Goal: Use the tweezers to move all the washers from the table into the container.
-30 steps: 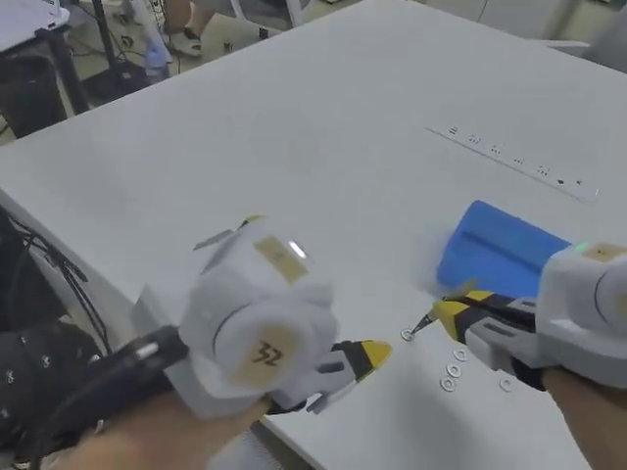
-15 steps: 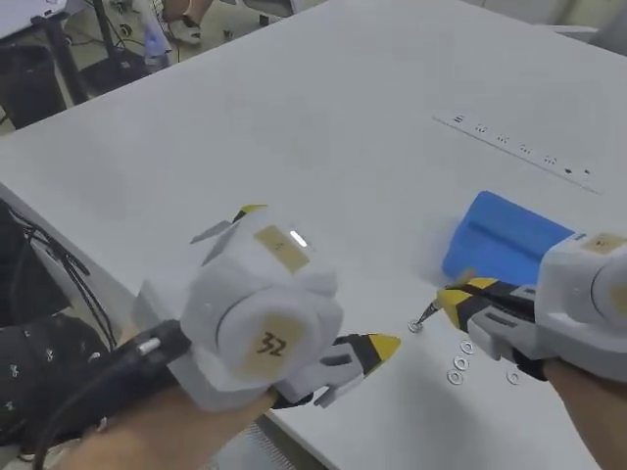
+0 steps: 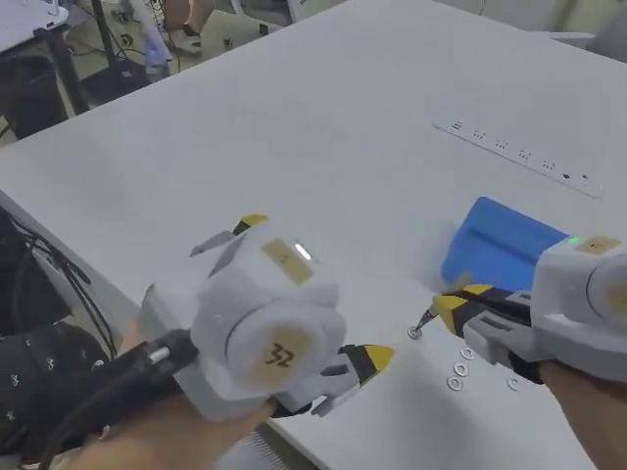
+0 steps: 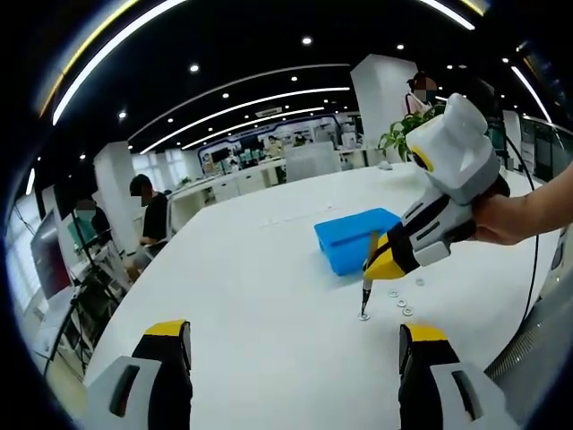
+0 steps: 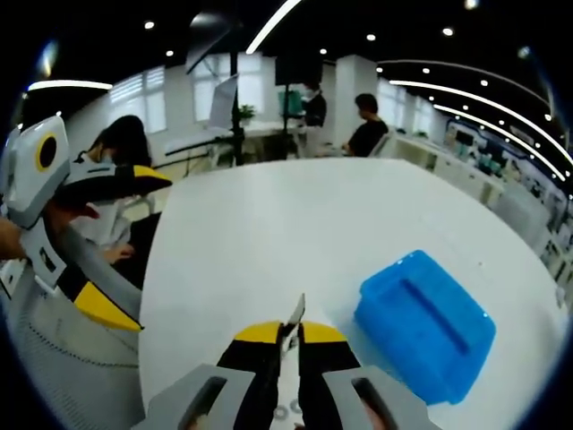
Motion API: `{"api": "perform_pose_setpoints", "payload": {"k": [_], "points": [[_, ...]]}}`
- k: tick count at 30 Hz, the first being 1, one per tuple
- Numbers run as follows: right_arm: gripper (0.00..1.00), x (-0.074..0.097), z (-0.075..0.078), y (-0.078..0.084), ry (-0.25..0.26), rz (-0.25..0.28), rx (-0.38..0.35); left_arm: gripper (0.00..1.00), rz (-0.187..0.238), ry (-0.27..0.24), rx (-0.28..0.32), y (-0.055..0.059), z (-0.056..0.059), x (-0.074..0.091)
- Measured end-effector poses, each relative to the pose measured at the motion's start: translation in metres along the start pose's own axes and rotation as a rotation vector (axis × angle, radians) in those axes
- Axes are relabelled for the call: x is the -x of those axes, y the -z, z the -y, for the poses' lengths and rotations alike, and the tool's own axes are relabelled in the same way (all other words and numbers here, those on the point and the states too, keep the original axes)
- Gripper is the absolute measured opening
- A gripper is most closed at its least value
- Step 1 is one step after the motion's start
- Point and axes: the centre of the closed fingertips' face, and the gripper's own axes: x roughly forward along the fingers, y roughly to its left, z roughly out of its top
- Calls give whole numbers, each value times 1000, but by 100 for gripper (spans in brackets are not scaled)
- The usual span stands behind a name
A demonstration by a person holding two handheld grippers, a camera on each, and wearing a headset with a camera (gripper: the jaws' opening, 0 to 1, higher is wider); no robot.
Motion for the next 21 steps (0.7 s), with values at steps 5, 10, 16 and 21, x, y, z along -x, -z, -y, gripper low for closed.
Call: {"api": "perform_pose_setpoints", "payload": {"k": [5,10,16,21], "points": [[2,0,-1,-3,-9,0,4,99,-3,-3,-12,1,0,0],[2,-1,-3,-2,-9,-9,29,99,-6,-11,-10,1,-2,0],[2,2,-1,0,-4,-13,25,99,-8,-11,-15,1,-2,1],[2,2,-1,-1,0,-13,23,98,-11,-13,-18,2,-2,1]]}}
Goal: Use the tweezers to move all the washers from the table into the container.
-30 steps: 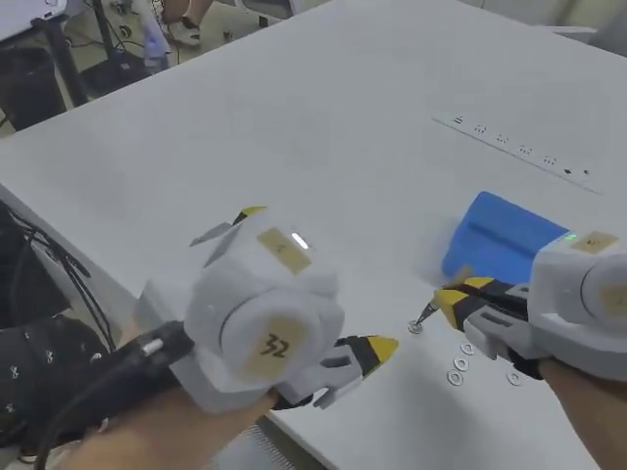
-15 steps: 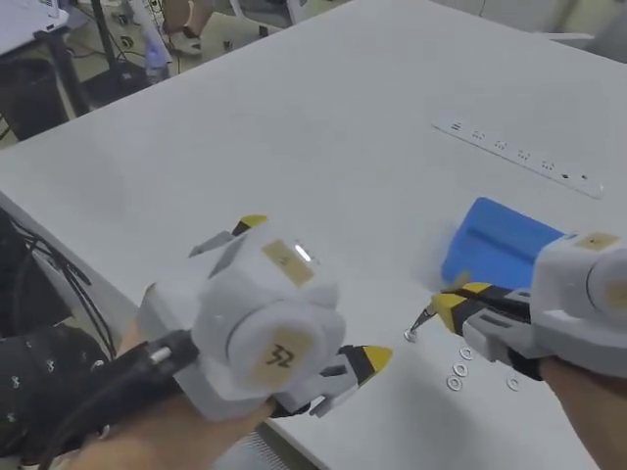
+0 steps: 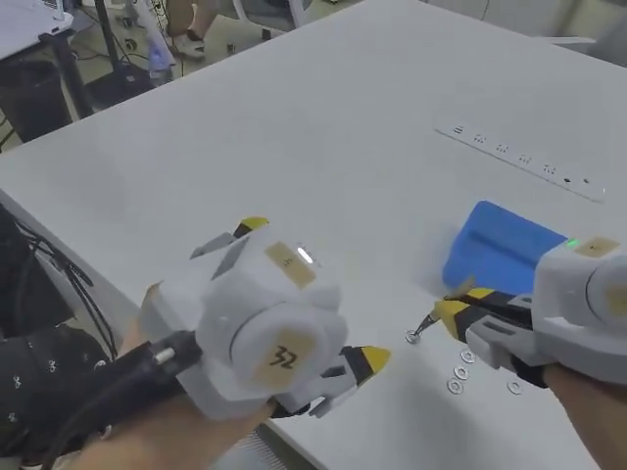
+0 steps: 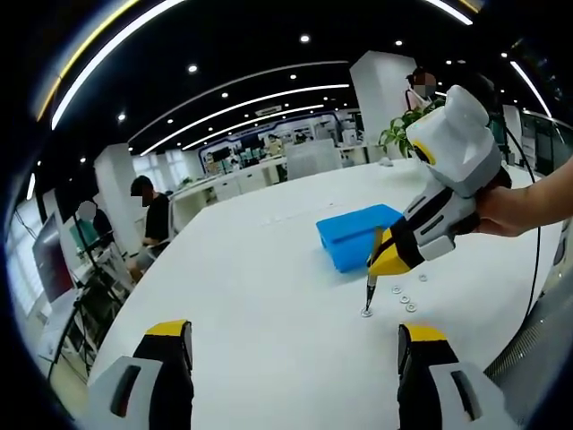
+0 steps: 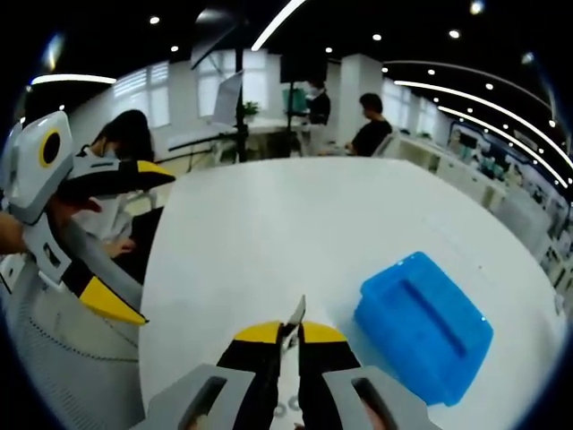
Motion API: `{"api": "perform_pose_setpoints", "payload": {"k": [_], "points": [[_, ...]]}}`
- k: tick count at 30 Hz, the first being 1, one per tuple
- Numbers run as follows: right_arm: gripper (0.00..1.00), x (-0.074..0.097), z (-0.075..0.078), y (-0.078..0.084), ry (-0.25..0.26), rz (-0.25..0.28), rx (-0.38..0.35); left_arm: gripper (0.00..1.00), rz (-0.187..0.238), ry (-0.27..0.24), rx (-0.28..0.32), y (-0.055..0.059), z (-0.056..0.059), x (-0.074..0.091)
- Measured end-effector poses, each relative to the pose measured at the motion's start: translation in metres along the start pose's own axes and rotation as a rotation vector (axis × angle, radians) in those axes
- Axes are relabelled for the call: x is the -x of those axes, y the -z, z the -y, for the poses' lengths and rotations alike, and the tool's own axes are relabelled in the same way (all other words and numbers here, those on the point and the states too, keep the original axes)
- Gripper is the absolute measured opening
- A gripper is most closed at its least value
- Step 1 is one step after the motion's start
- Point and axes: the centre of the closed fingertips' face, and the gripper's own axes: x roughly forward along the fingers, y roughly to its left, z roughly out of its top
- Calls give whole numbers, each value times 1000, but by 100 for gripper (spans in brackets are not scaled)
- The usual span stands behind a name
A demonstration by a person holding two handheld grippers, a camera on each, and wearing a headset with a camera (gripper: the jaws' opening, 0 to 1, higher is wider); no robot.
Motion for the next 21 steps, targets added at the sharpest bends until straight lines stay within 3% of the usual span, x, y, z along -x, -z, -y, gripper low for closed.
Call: {"api": "perform_pose_setpoints", "payload": {"k": [5,9,13,15,21], "points": [[2,-4,-3,4,2,-22,40,98,-6,0,-1,1,0,0],[3,-5,-8,3,-9,-5,24,98,-6,0,-2,1,0,0],[3,-8,-13,17,14,-34,60,99,-20,6,-1,3,1,-1],[2,-6,-11,16,26,-26,3,99,-26,16,-4,4,3,-2],[2,-2,-5,11,31,-10,-38,99,-17,32,-4,0,5,-1]]}}
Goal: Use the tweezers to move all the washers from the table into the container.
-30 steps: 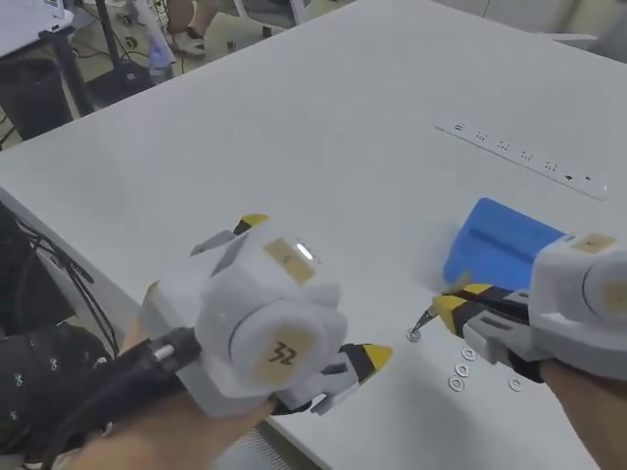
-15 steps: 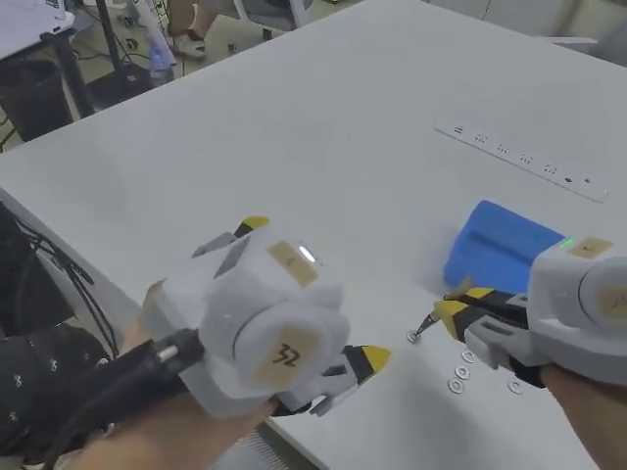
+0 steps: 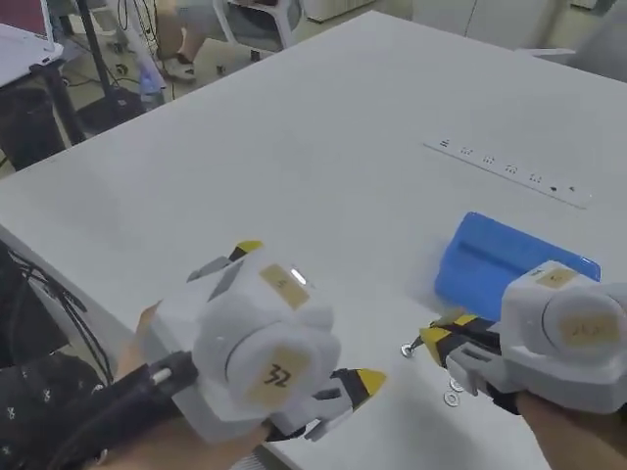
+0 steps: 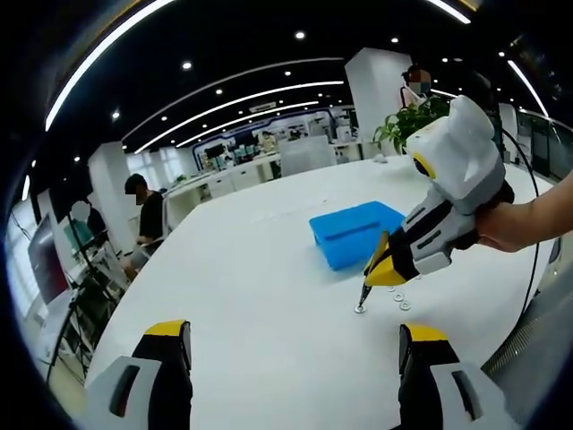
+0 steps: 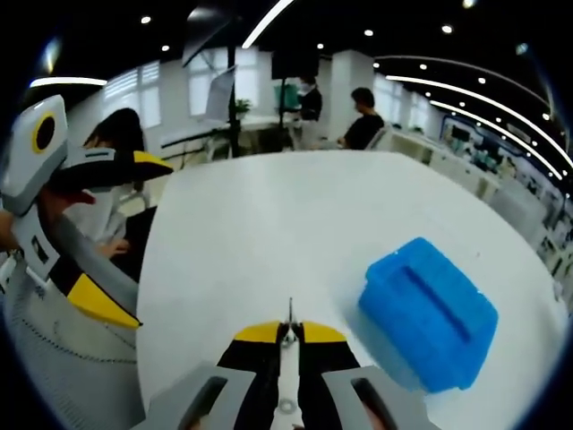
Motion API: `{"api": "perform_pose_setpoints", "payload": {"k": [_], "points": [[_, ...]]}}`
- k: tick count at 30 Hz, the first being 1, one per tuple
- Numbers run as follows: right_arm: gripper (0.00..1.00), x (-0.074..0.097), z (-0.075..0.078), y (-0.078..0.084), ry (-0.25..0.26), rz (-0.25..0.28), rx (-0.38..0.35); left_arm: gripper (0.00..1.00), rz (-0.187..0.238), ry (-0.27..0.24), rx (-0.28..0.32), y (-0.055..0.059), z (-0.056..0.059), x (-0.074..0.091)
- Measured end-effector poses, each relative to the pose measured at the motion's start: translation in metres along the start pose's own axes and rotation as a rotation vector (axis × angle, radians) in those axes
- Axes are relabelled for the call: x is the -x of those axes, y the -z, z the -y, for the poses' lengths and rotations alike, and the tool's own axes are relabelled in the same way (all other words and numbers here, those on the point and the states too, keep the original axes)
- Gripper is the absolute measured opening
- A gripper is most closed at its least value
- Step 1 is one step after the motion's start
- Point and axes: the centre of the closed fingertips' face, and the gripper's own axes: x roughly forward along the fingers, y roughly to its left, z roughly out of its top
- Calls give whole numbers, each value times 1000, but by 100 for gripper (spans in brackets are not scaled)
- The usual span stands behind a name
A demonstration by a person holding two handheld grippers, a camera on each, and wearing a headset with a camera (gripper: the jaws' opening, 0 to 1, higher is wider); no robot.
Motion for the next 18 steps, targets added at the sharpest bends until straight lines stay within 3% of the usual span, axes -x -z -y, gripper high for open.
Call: {"api": "perform_pose_setpoints", "payload": {"k": [3,5,7,10,14,18], "points": [[2,10,7,-12,21,31,-7,99,1,15,12,-4,1,0],[2,17,14,-20,24,46,-10,99,9,8,-45,-7,-2,-1],[2,23,21,-27,41,62,-4,99,18,23,-46,-8,-1,-2],[2,30,33,-38,59,80,-17,99,62,106,41,-13,7,-3],[2,36,48,-49,95,99,-36,99,112,123,71,-18,4,-2],[2,37,65,-59,161,117,-17,99,131,130,80,-17,4,-2]]}}
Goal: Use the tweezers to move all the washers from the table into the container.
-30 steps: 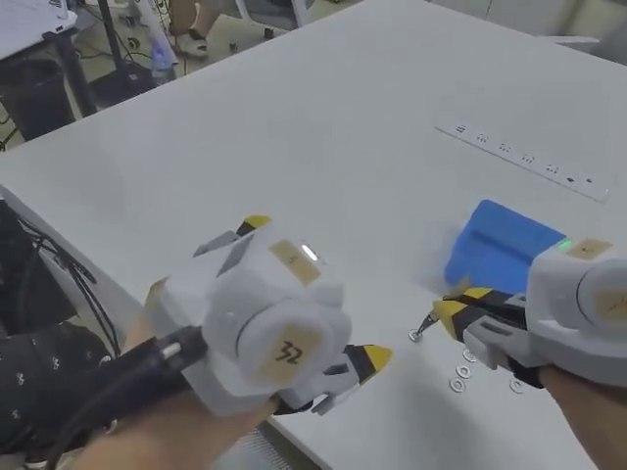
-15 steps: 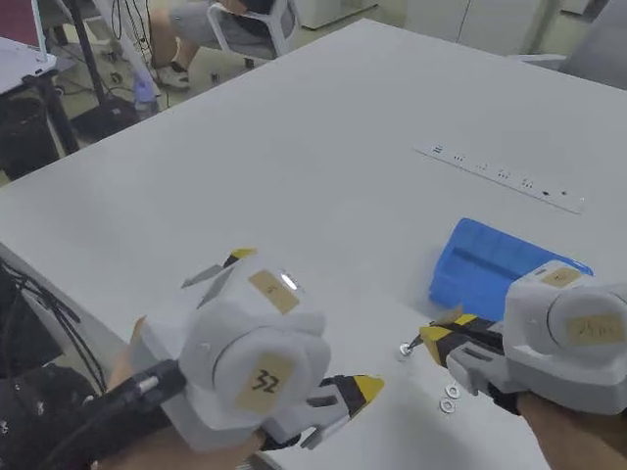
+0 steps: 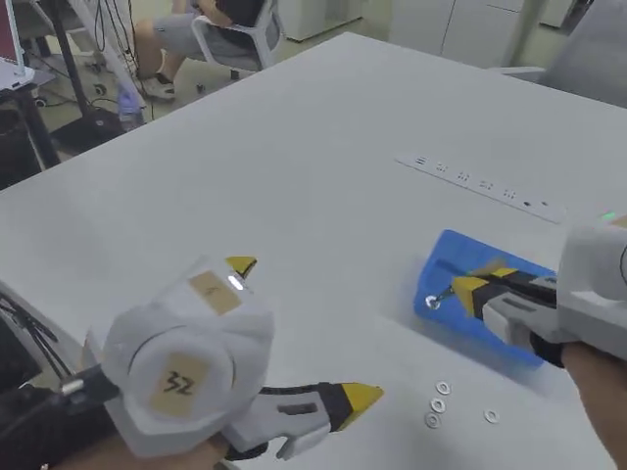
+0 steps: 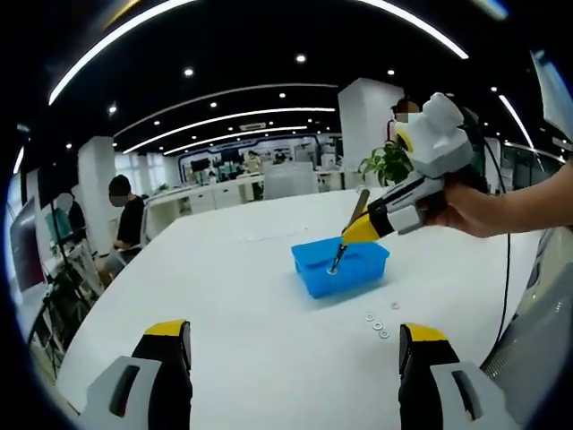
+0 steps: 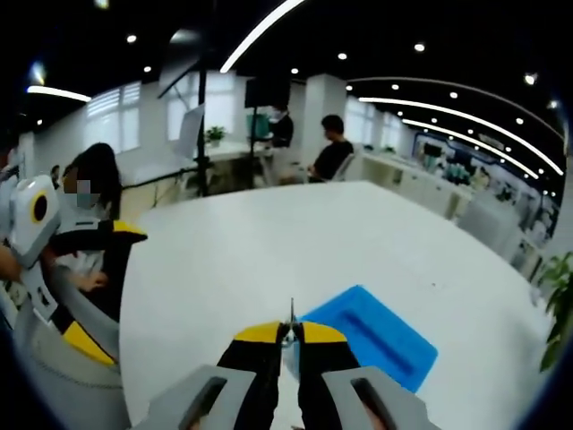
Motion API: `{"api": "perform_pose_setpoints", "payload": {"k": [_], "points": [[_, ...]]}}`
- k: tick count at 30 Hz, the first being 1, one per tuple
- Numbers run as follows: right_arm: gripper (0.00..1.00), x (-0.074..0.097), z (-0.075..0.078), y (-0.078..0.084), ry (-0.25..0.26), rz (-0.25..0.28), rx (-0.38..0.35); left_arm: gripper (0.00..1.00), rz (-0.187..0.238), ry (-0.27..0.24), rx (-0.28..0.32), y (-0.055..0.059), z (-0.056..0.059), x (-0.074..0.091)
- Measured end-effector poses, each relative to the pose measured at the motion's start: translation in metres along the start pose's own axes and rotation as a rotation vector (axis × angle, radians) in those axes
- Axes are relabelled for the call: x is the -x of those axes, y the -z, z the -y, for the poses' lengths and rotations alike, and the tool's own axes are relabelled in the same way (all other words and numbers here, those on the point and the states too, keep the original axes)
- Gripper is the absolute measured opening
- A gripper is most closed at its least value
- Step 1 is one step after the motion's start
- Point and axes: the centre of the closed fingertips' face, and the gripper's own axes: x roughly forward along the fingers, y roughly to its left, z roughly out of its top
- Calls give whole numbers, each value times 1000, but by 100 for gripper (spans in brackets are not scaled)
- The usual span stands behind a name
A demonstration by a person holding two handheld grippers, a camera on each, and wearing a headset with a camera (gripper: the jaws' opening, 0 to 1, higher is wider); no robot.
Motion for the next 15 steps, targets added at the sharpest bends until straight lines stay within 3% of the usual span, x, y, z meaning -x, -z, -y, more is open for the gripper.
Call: {"api": "perform_pose_setpoints", "payload": {"k": [2,3,6,9,15], "points": [[2,-5,9,2,28,-13,6,99,-12,7,-3,4,3,-3],[2,-7,12,2,38,-16,2,99,-50,0,-25,9,2,-3],[2,-16,22,1,67,-26,6,99,-43,-12,-48,9,1,-2],[2,-33,31,12,80,-73,6,99,-31,-19,-55,6,-1,-1],[2,-61,36,31,54,-135,-63,99,-34,-5,1,6,-2,0]]}}
